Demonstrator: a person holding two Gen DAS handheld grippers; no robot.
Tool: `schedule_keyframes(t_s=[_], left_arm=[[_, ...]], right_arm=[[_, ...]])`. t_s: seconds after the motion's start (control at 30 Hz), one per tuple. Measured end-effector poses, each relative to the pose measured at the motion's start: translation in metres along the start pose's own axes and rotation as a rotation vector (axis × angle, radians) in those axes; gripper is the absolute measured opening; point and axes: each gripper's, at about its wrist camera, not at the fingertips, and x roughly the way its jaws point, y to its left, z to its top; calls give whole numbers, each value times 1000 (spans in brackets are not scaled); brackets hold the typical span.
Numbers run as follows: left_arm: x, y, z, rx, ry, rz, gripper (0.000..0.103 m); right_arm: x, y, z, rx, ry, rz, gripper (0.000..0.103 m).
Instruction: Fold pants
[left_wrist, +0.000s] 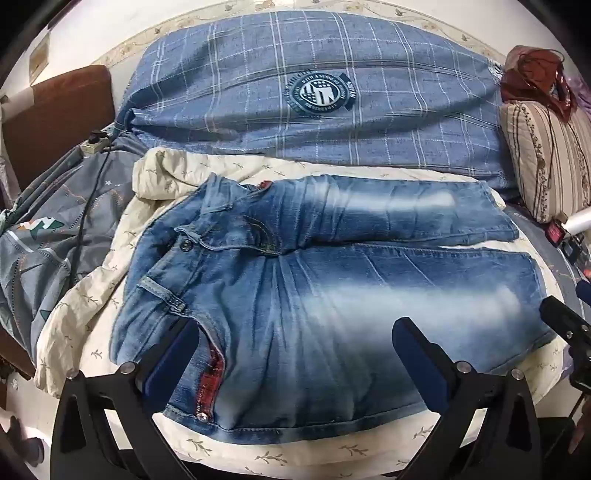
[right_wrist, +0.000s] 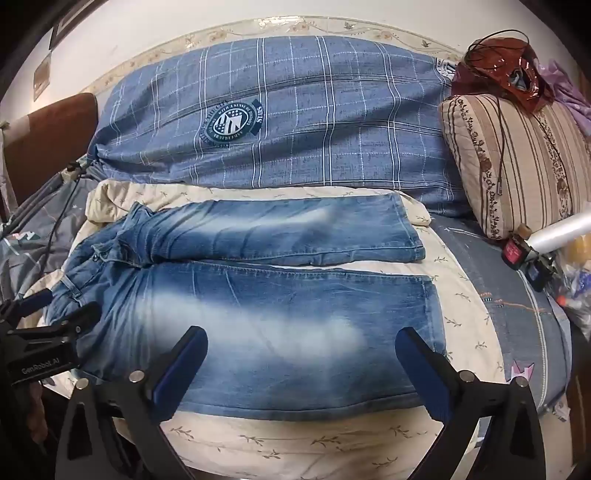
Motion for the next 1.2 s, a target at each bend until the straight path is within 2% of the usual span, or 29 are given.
schedule_keyframes(t_s=[0.27,0.33,1.2], left_arm=[[-10,5,6,5,14,-8,103],[-3,0,-3,-8,-1,-4,103],[3,5,-4,-39,19,-12,103]], right_arm=[[6,6,-3,-28,24,-5,103],[6,8,-2,-29,19,-14,103],[10,10,-2,-23,22,-44,103]])
